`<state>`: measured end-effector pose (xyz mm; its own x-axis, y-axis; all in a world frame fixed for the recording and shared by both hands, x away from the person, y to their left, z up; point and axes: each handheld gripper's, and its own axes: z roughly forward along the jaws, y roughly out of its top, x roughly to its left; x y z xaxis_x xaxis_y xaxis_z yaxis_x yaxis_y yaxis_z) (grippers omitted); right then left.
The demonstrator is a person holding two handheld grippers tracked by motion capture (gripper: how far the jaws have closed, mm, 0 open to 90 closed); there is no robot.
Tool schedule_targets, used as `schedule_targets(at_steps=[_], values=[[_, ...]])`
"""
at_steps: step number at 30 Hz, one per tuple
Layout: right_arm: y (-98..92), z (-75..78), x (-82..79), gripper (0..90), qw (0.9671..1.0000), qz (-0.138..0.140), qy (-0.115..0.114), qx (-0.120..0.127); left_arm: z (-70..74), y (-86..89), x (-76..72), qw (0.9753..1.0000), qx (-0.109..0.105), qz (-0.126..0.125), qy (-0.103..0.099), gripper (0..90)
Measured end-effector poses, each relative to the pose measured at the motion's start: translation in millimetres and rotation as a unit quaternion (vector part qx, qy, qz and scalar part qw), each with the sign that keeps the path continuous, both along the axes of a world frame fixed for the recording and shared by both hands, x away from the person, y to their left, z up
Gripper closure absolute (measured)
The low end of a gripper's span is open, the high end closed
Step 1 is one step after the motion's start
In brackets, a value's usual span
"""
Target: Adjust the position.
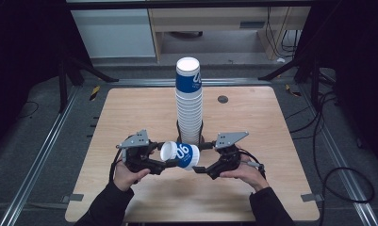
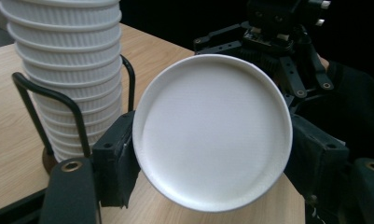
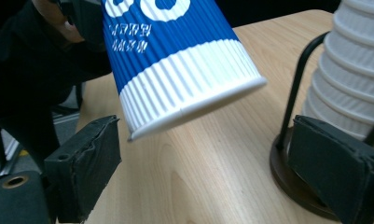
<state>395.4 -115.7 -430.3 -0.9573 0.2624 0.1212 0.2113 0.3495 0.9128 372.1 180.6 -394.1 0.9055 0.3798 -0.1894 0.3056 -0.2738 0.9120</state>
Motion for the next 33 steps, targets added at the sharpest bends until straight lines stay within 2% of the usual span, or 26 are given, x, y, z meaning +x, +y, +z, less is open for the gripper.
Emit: schedule_targets(at_steps=[2,19,23,30,33], values=[[3.6,-0.2,-0.4,9.3,0.9999,0.013,0.003,0.009,-0.8,-2.9,-0.8,0.9999,0.0,-0.01,0.0,26.9],[20.4,-7.8,2.3,9.8,0.9975,0.066,0.02,0.012,-6.6,-11.3,-2.1,0.999,0.002,-0.045,0.007,27.1],[22.0,-8.8,2.1,11.9,0.9966,0.077,0.024,0.016,-7.5,-13.5,-2.9,0.9988,0.005,-0.048,0.006,27.1],[21.2,-9.4,1.8,14.4,0.9963,0.084,0.019,0.01,-8.5,-13.4,-1.6,0.9986,0.006,-0.051,0.012,27.0],[20.2,-9.0,2.5,15.1,0.9963,0.083,0.019,0.013,-8.4,-12.4,-1.0,0.9989,0.001,-0.045,0.013,26.5]])
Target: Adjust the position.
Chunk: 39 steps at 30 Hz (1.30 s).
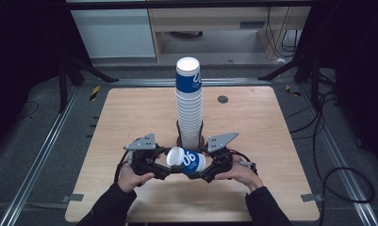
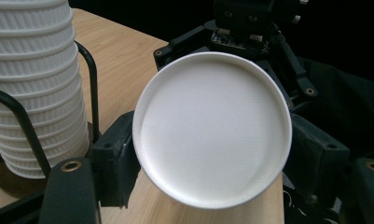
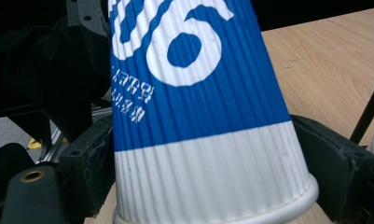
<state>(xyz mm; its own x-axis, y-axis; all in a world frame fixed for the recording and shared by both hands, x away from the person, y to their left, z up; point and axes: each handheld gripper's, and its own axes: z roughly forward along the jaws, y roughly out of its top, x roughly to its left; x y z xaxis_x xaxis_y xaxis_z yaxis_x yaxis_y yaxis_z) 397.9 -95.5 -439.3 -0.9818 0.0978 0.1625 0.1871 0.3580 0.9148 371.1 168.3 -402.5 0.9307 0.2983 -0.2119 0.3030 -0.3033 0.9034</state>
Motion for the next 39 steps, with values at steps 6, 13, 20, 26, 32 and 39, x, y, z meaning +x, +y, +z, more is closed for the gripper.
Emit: schedule_targets(at_steps=[6,13,20,26,32,39], values=[[-3.7,2.4,0.1,15.7,1.0,-0.004,-0.005,-0.003,3.6,2.9,0.7,1.0,0.007,0.001,-0.001,19.6],[-11.4,8.3,-0.2,15.6,0.999,-0.024,-0.03,-0.024,8.6,14.0,2.3,0.9995,0.032,0.002,0.0,15.0],[-8.0,3.2,-1.1,15.5,0.9964,-0.029,-0.048,-0.063,-1.7,11.4,5.6,0.9951,0.096,-0.021,0.01,13.8],[1.7,-5.0,-4.0,15.5,0.9922,-0.019,-0.062,-0.107,-12.2,1.1,5.6,0.9897,0.138,-0.036,0.011,13.2],[13.1,-13.2,-8.7,15.4,0.9876,0.006,-0.067,-0.142,-23.6,-10.5,4.8,0.9823,0.178,-0.055,0.016,16.1],[18.3,-16.3,-11.2,15.4,0.9853,0.016,-0.069,-0.156,-28.7,-14.9,4.6,0.9787,0.194,-0.062,0.024,23.9]])
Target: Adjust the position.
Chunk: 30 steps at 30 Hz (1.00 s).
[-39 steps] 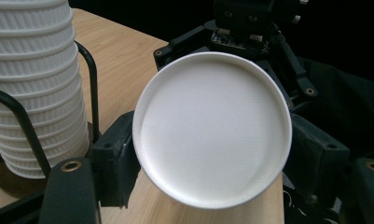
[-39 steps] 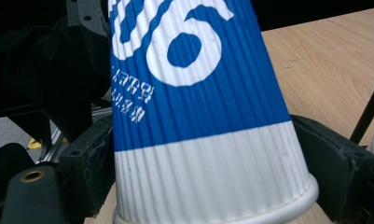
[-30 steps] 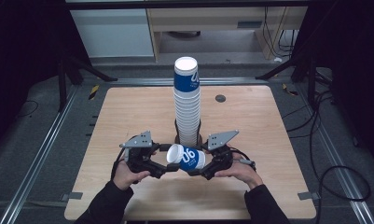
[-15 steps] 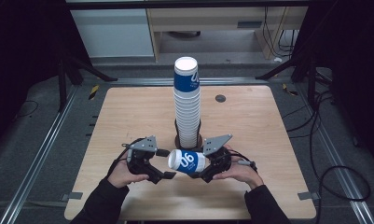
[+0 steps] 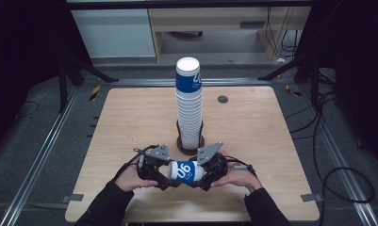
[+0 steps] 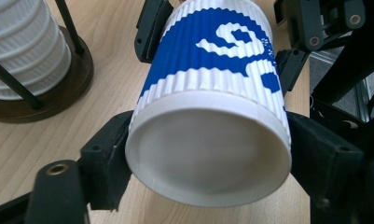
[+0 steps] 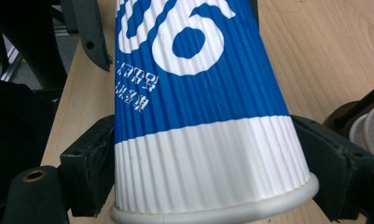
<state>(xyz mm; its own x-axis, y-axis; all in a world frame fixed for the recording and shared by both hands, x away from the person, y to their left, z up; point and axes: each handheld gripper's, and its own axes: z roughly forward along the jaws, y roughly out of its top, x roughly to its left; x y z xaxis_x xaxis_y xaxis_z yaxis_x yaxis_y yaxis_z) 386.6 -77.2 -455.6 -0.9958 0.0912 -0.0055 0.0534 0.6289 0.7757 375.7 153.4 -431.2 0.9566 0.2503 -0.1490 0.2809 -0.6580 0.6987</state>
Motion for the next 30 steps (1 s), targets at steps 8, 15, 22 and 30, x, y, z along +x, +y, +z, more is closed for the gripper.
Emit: schedule_targets(at_steps=[8,15,22,30], values=[[0.1,0.0,-0.8,15.4,1.0,0.003,-0.003,-0.002,-1.1,1.0,1.2,0.9999,-0.005,-0.005,0.007,26.2],[-2.7,3.9,0.4,9.3,0.9999,-0.008,-0.009,0.011,2.0,5.6,2.2,0.9998,-0.02,0.003,0.003,26.6],[-14.9,16.7,3.5,6.7,0.998,-0.035,-0.005,0.053,6.2,16.8,7.0,0.9991,-0.035,0.025,-0.003,26.6],[-41.1,33.0,9.7,7.1,0.9898,-0.088,-0.004,0.112,15.6,32.3,9.8,0.9942,-0.086,0.06,-0.021,26.5]])
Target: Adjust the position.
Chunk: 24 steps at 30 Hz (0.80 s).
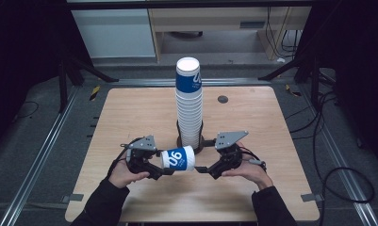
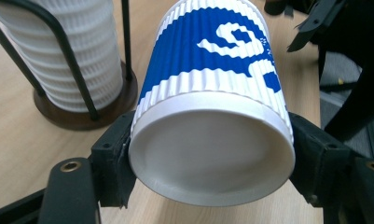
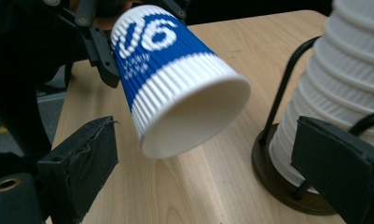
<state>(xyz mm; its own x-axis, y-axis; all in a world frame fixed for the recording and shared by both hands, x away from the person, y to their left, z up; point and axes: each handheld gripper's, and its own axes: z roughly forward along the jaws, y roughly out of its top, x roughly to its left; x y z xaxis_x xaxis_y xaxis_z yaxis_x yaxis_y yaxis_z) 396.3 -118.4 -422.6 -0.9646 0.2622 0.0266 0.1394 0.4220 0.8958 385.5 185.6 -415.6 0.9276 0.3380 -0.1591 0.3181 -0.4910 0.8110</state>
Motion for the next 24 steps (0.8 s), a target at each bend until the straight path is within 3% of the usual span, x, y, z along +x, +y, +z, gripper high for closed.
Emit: schedule_targets(at_steps=[3,8,14,17,24], values=[[-4.0,-0.4,1.6,7.3,0.9998,-0.004,0.009,0.015,4.8,3.9,-1.5,0.9993,-0.037,-0.001,-0.006,26.5],[-1.2,-2.3,0.8,7.3,0.9995,0.009,0.019,0.023,8.6,1.6,-6.0,0.9978,-0.064,-0.015,-0.012,26.5],[2.0,-2.2,-1.8,7.6,0.9987,0.029,0.026,0.034,9.7,-4.5,-10.3,0.9967,-0.074,-0.031,-0.012,26.6],[3.3,-1.2,-3.6,8.5,0.9963,0.053,0.035,0.059,9.7,-9.3,-13.2,0.9955,-0.082,-0.046,-0.011,26.6],[9.4,-3.6,-6.0,10.0,0.9949,0.075,0.042,0.053,6.9,-15.3,-15.6,0.9953,-0.077,-0.059,-0.01,26.6]])
